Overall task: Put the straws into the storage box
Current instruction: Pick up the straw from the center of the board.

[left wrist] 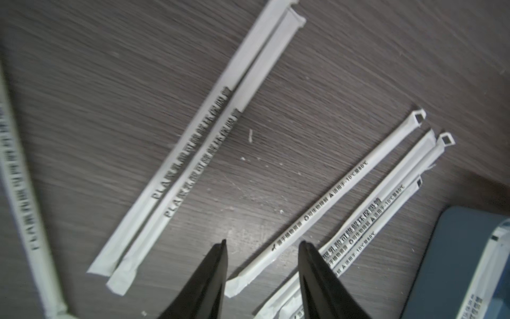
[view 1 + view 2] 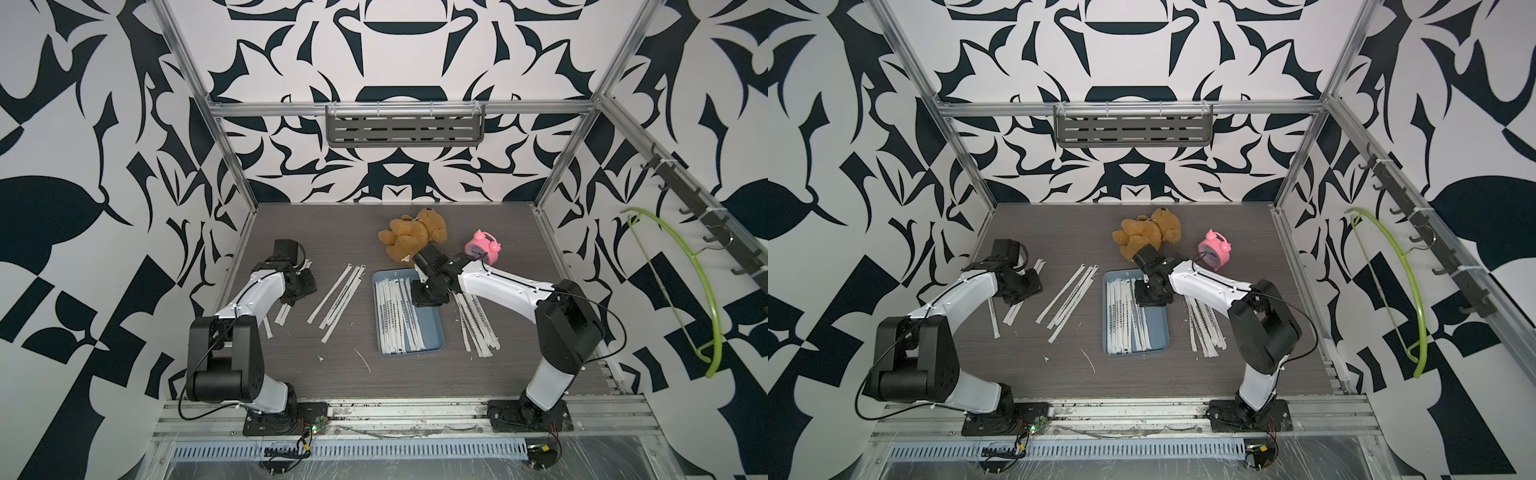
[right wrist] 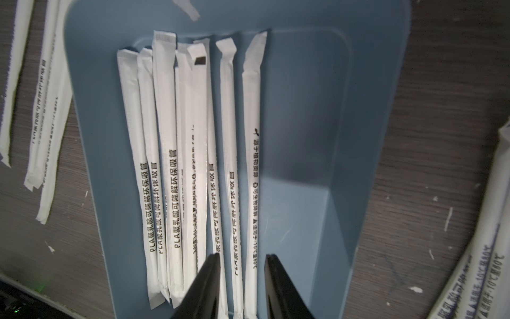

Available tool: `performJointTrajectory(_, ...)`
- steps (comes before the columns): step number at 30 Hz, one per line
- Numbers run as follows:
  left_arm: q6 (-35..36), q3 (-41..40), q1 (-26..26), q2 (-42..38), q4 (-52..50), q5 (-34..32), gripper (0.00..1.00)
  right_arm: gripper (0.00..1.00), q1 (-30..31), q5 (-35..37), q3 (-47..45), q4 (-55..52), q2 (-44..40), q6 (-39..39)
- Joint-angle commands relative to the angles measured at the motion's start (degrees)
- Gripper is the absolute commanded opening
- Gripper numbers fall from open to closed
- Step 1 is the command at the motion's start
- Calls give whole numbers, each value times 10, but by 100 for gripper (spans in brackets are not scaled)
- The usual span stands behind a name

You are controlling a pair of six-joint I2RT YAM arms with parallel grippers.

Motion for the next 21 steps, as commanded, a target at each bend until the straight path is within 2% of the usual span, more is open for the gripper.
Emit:
performJointTrajectory(1,25,5,-31,18,-1,37,49,33,1,1,-11,8,-21,-2)
performJointTrajectory(8,58,36,-43,71,2,48,50,33,2,0,-25,16,-27,2)
performJointTrajectory(21,98,100,-59,146,-35,21,46,33,4,3,-31,19,-28,9)
